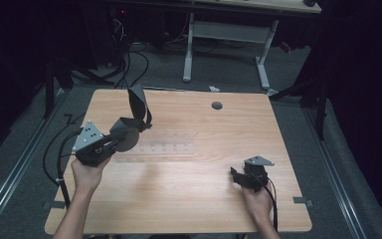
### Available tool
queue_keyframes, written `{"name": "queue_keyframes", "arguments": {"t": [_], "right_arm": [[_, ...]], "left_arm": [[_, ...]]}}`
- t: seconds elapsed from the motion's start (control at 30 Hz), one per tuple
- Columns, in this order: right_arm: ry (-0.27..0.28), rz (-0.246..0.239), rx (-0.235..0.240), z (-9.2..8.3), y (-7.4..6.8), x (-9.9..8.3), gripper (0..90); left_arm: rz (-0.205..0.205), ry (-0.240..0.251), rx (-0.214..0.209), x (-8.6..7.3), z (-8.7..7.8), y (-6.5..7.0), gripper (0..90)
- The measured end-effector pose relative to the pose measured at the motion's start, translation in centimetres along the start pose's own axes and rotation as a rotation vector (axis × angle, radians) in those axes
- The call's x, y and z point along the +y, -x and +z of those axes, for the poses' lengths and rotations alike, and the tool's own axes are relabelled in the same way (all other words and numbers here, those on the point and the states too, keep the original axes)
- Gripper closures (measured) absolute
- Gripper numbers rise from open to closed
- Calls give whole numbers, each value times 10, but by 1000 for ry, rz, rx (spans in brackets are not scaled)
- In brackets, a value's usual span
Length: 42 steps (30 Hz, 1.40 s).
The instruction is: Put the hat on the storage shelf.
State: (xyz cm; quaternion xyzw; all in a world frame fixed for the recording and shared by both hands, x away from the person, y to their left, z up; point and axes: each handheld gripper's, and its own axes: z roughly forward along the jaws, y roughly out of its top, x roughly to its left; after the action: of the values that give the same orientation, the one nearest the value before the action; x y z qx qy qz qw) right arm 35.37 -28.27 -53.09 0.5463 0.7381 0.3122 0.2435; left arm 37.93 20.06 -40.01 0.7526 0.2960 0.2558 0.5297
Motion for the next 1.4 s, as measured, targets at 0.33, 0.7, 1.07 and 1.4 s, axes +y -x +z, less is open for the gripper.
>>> {"name": "queue_keyframes", "arguments": {"t": [0.33, 0.7, 1.07, 1.4], "right_arm": [[0, 1, 0, 0, 0, 0, 374], [-1, 0, 0, 0, 0, 0, 371], [0, 1, 0, 0, 0, 0, 371], [-1, 1, 0, 0, 0, 0, 371]], "left_arm": [[-27, -15, 59, -9, -1, -20, 866], [-62, -38, 103, -18, 3, -37, 866], [-72, -50, 139, -26, 8, -44, 866], [-61, -62, 157, -32, 13, -45, 866]]}}
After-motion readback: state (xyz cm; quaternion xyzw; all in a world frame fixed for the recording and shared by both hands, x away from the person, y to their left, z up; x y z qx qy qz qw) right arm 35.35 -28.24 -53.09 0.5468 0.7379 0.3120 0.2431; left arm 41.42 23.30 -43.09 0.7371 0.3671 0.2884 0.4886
